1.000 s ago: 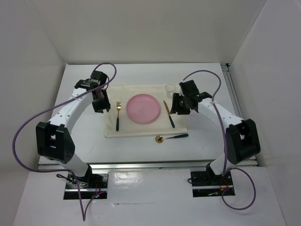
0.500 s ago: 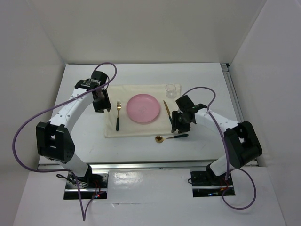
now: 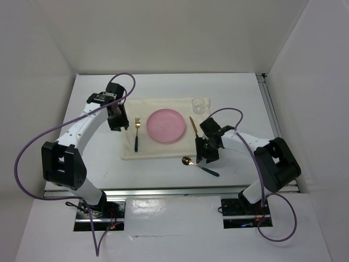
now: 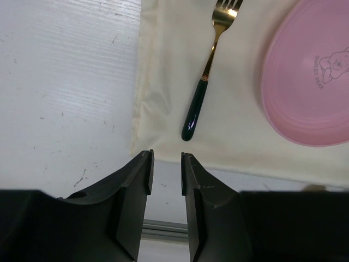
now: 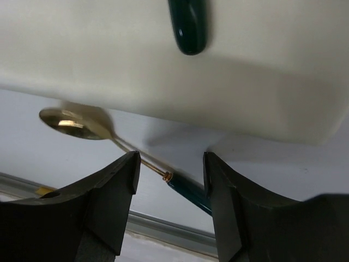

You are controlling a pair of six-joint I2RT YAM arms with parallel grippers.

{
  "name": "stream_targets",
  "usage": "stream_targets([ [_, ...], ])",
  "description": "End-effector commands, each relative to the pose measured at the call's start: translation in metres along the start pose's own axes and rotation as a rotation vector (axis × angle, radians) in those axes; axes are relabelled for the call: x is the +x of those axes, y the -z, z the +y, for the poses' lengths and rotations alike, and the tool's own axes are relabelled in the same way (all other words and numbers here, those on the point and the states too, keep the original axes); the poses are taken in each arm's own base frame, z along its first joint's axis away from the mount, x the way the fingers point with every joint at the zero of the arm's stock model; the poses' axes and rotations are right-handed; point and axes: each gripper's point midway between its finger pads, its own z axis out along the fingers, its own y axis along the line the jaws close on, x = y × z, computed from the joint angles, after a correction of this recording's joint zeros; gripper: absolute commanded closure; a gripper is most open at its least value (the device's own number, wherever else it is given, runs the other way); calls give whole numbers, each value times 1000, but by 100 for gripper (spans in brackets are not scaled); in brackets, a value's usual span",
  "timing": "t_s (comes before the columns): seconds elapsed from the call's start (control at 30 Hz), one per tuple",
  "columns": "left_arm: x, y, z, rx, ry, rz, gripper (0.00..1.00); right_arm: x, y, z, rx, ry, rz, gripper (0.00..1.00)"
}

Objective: Set the dinner table for one person

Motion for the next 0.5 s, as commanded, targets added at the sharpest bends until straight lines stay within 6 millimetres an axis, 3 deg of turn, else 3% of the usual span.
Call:
stream_targets([
  [0.0, -2, 10, 2, 20, -16, -27, 56, 1, 4, 7, -15, 30, -10, 38],
  [0.03, -1, 10, -1, 24, -24, -26, 56, 6, 4, 9, -21, 49, 6, 38],
  [0.27, -1, 10, -1, 24, -24, -26, 56, -16, 27, 27, -64, 114, -53, 36],
  [0.33, -1, 10, -1, 24, -24, -26, 56, -10, 29, 31, -62, 162, -33, 36],
  [0.47, -3, 10, -2, 29, -23, -34, 56, 3, 15, 36, -61, 207, 35, 41],
])
